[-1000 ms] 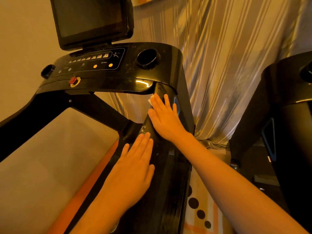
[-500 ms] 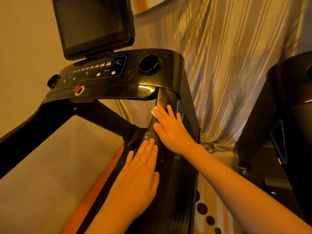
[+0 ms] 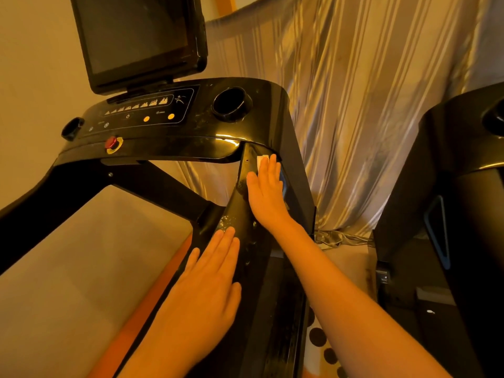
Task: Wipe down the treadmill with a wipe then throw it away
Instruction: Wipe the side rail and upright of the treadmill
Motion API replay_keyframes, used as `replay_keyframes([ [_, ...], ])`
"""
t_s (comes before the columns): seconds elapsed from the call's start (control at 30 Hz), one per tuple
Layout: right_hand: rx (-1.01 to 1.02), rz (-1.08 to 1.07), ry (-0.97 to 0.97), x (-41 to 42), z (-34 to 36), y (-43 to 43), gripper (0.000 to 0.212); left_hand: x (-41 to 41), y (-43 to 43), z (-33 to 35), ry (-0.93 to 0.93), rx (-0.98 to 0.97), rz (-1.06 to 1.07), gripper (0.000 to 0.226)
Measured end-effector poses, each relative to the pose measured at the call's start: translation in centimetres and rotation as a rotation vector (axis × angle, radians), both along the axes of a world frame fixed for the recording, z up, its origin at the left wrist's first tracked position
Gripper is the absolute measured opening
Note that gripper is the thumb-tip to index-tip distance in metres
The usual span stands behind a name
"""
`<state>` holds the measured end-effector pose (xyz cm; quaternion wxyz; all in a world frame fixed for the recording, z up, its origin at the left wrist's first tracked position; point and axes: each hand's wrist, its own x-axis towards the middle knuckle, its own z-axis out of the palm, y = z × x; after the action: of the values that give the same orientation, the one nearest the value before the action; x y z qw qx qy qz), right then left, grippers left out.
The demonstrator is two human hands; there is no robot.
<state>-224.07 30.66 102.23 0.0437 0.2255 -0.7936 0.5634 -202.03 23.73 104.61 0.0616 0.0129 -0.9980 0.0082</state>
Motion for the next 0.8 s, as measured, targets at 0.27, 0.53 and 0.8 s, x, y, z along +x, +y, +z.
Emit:
replay_keyframes([
  [0.27,-0.079,0.129,0.140,0.2,-2.5,0.8,0.060,-0.4,-0.3,-0.4,0.031,-0.014,0.005,0.068],
  [0.53,0.092,0.045,0.173,-4.0,-0.4,0.4,0.058,-0.4,0.5,0.6,-0.057,-0.016,0.052,0.070],
  [0.8,-0.082,0.063,0.057,-0.9,-1.4,0.4,0.062,-0.3,0.1,0.2,-0.041,-0.026,0.003,0.069],
])
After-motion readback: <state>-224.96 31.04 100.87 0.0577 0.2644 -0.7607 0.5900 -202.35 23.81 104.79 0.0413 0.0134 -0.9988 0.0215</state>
